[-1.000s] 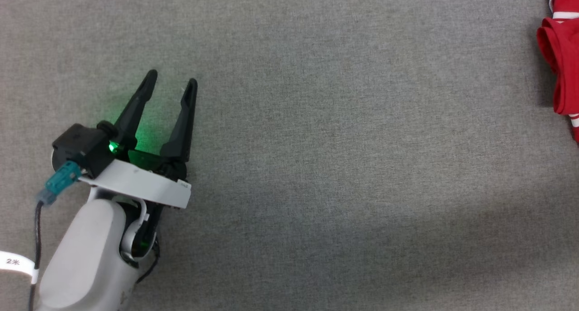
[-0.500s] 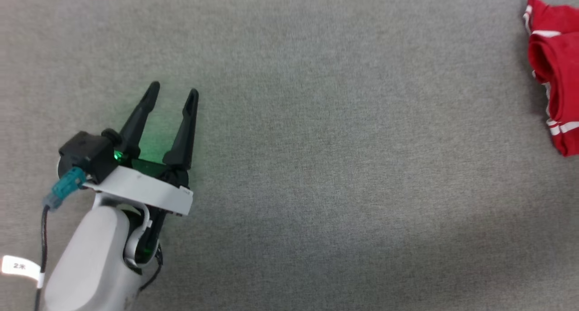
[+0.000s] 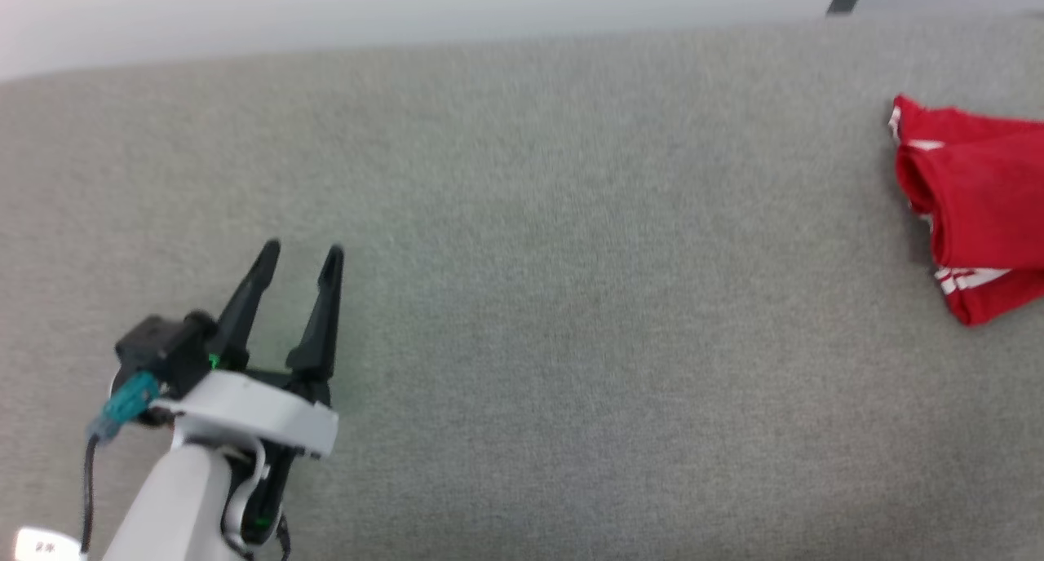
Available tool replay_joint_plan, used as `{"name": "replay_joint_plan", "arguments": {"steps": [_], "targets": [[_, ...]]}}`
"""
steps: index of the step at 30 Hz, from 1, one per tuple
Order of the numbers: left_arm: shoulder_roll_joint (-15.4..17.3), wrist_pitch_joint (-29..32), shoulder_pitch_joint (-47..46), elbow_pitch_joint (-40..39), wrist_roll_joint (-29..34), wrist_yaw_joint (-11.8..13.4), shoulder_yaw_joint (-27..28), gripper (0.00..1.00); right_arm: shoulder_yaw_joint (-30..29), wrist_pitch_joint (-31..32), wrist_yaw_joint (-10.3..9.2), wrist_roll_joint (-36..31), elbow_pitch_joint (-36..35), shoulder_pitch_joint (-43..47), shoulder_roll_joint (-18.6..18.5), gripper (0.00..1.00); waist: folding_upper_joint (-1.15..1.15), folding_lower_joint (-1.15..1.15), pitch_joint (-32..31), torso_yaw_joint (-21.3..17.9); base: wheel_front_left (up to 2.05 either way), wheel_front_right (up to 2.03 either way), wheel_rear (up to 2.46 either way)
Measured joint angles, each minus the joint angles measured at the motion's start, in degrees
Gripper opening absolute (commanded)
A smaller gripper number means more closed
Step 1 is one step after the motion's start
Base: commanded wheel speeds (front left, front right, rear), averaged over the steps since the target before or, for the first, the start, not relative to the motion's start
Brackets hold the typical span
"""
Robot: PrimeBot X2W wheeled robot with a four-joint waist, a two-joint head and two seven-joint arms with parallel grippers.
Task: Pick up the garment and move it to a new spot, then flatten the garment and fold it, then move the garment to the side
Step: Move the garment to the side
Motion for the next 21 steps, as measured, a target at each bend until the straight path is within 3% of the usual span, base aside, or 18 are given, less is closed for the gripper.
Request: {"name": "replay_joint_plan", "arguments": {"steps": [11, 21], "targets": [[-0.4, 0.0, 9.4, -0.4, 0.3, 0.0, 4.9, 1.00, -2.6, -4.9, 0.00, 3.1, -8.5, 15.4, 3.0, 1.00, 0.00, 0.00, -9.5, 1.6, 0.00, 0.00, 0.00], [-0.8, 0.0, 17.7, -2.6, 1.5, 0.0, 11.3, 1.00, -15.4, -5.2, 0.00, -1.9, -22.1, 34.9, 7.3, 1.00, 0.00, 0.00, -16.4, 4.3, 0.00, 0.00, 0.00]]}}
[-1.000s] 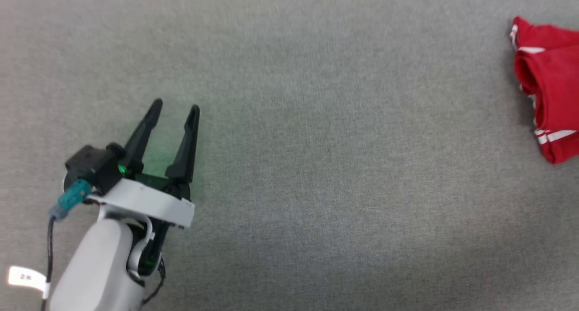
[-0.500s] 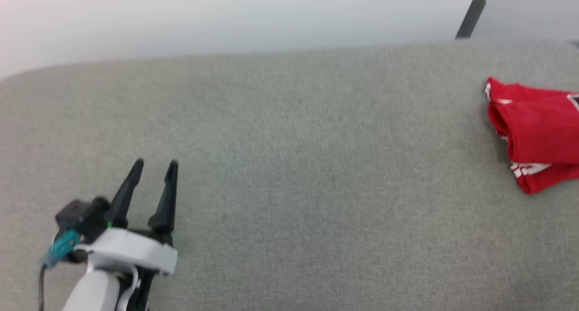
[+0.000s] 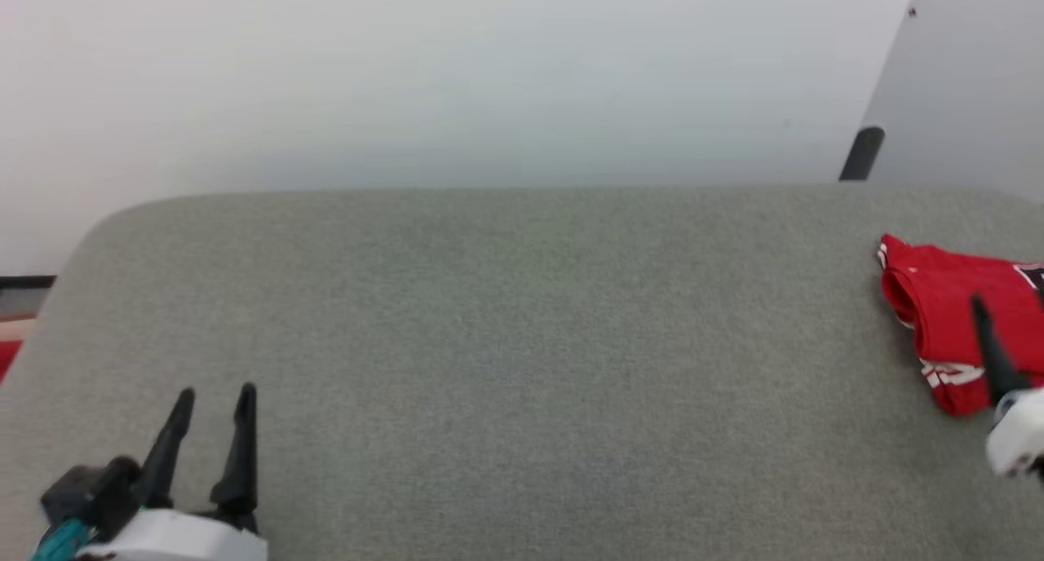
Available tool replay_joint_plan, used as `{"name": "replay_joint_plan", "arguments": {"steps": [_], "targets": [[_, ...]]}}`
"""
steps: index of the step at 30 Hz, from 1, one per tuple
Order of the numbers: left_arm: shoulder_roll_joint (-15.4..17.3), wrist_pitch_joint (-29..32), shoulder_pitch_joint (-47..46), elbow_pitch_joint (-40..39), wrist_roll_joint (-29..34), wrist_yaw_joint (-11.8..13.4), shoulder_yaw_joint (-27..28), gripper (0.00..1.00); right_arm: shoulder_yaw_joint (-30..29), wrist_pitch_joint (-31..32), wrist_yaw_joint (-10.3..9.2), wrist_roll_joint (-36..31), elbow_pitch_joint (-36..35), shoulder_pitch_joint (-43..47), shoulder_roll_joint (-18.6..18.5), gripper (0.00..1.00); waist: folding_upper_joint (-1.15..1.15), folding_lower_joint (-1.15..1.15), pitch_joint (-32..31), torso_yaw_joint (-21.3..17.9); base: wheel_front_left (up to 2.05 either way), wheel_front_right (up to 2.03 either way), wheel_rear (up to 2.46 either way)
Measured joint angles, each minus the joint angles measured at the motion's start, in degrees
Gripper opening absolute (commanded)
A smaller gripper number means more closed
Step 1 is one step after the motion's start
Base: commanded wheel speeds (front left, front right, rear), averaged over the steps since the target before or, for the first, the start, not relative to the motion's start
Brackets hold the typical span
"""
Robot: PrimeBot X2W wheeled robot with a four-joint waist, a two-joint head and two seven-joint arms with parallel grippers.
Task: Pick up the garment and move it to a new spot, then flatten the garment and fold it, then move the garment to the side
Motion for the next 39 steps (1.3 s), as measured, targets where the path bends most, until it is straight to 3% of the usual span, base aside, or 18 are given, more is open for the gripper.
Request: {"name": "replay_joint_plan", "arguments": {"steps": [13, 23, 39], "targets": [[-1.3, 0.0, 4.3, -1.4, 2.5, 0.1, 4.0, 1.00, -12.4, 4.0, 0.00, -8.3, -17.9, 18.6, 10.4, 1.00, 0.00, 0.00, -3.5, 1.7, 0.00, 0.00, 0.00], [-1.1, 0.0, 6.0, -1.2, 2.5, 0.0, 4.0, 1.00, -16.9, 7.9, 0.00, -11.5, -28.2, 27.3, 15.6, 1.00, 0.00, 0.00, -3.7, 1.6, 0.00, 0.00, 0.00], [-0.6, 0.0, 6.8, -0.4, 1.5, 0.0, 2.8, 1.00, -18.2, 10.1, 0.00, -12.7, -33.6, 30.4, 17.8, 1.00, 0.00, 0.00, -3.4, 1.9, 0.00, 0.00, 0.00]]}}
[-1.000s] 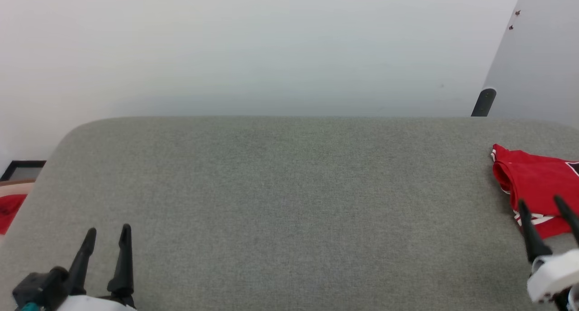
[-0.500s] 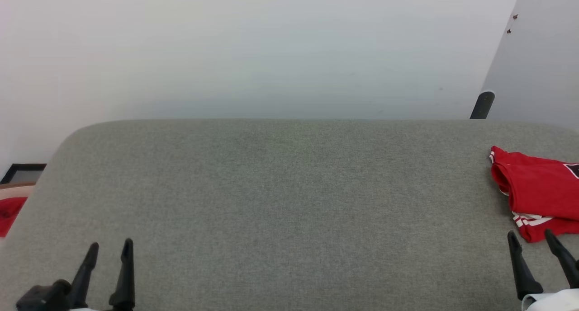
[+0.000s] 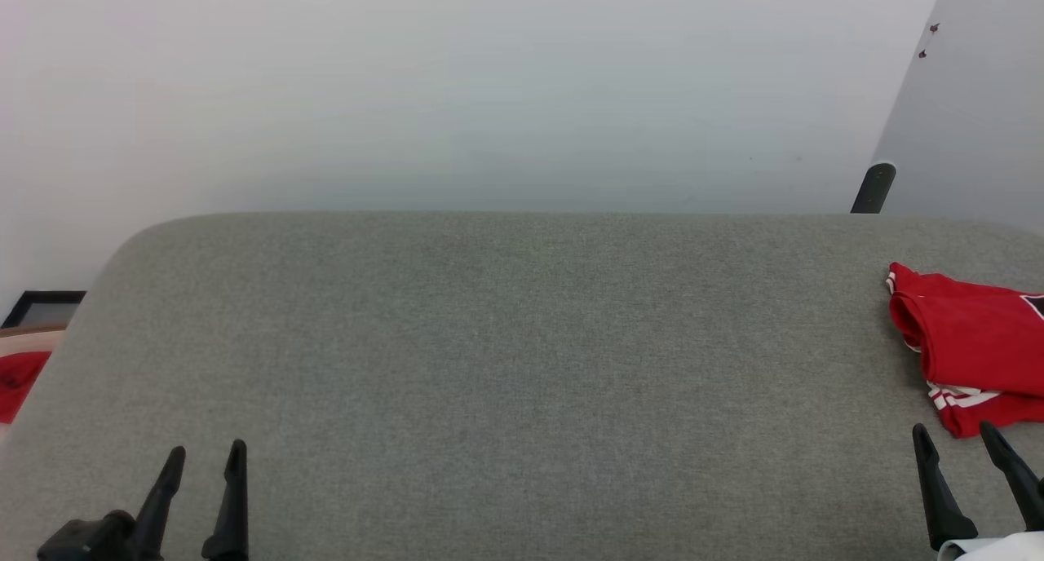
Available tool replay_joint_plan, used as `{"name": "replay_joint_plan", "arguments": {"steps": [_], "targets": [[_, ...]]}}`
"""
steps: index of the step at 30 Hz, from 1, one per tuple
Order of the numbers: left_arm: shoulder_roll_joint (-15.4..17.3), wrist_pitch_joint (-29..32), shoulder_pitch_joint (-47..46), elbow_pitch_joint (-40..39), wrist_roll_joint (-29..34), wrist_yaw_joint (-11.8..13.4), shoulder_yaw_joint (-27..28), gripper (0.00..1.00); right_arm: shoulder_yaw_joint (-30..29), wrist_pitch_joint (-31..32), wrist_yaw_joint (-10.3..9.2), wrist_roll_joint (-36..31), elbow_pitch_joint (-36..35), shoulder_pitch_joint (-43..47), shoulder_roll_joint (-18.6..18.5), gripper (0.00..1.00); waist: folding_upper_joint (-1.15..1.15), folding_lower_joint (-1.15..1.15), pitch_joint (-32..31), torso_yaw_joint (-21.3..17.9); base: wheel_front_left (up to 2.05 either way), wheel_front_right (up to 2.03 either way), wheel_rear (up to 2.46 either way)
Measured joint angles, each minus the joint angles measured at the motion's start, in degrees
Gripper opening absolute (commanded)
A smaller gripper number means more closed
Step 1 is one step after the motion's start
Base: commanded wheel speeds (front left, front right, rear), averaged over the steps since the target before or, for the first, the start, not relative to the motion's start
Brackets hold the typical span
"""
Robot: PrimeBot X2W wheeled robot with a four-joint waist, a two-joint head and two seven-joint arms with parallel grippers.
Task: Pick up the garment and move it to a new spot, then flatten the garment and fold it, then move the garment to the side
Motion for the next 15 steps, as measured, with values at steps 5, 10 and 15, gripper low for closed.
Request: {"name": "replay_joint_plan", "arguments": {"steps": [5, 10, 15], "targets": [[0.2, 0.0, 0.0, 0.0, -0.2, 0.0, -0.5, 1.00, -0.1, 0.4, 0.00, -0.2, -0.5, 0.1, 0.1, 1.00, 0.00, 0.00, 0.1, 0.1, 0.00, 0.00, 0.00], [0.5, 0.0, 0.2, 0.1, -0.4, 0.0, -1.0, 1.00, -0.1, 0.4, 0.00, -0.1, -0.4, 0.1, 0.1, 1.00, 0.00, 0.00, 0.1, 0.2, 0.00, 0.00, 0.00], [0.5, 0.0, 0.3, 0.1, -0.5, 0.0, -1.3, 1.00, -0.2, 0.4, 0.00, -0.1, -0.3, 0.1, 0.1, 1.00, 0.00, 0.00, 0.1, 0.3, 0.00, 0.00, 0.00]]}}
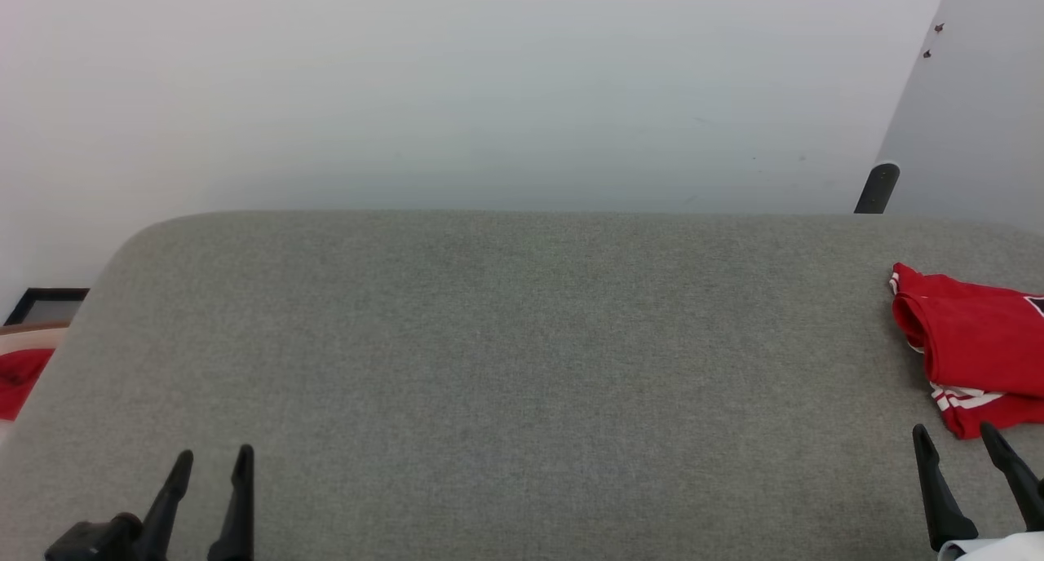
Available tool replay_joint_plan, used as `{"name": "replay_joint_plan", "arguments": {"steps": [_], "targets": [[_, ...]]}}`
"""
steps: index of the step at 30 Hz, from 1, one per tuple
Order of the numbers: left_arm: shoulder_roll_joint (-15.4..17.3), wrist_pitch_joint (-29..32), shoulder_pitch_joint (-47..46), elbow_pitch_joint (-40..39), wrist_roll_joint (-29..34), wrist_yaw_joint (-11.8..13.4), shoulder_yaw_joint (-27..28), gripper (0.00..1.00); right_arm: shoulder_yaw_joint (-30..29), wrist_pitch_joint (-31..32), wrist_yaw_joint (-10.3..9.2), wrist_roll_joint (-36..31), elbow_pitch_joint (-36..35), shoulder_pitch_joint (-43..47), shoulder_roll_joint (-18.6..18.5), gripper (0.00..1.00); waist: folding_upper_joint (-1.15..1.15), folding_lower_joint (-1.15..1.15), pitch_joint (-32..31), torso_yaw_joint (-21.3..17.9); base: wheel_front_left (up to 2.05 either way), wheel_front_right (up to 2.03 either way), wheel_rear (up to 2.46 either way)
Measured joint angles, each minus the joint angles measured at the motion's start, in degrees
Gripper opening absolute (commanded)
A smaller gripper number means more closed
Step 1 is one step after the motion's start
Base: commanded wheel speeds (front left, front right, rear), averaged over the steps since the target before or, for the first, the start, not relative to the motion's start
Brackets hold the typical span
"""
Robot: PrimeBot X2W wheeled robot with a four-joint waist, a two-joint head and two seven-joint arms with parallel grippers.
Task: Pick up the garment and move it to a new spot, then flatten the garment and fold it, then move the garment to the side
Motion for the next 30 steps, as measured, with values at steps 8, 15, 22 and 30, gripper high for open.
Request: {"name": "replay_joint_plan", "arguments": {"steps": [8, 15, 22, 30], "targets": [[-2.9, 0.1, 2.0, 3.3, -0.2, 0.0, -1.2, 0.00, 0.4, 0.2, 0.00, 0.3, 3.8, 0.7, 2.0, 0.00, 0.00, 0.00, 0.0, 0.0, 0.00, 0.00, 0.00], [-4.1, 2.4, 1.6, 3.5, -5.9, 0.0, -0.7, 0.00, 0.3, 1.3, 0.00, 7.3, 4.7, 0.6, 2.9, 0.00, 0.00, 0.00, 0.3, -0.1, 0.00, 0.00, 0.00], [-5.2, 4.1, 0.6, 3.5, -11.8, 0.0, -0.1, 0.00, 0.2, 2.1, 0.00, 14.3, 5.2, -0.6, 3.6, 0.00, 0.00, 0.00, 0.5, -0.3, 0.00, 0.00, 0.00], [-6.3, 6.2, -0.8, 3.4, -17.7, 0.0, 0.5, 0.00, 0.0, 3.2, 0.00, 21.6, 5.8, -1.6, 4.4, 0.00, 0.00, 0.00, 0.8, -0.5, 0.00, 0.00, 0.00]]}}
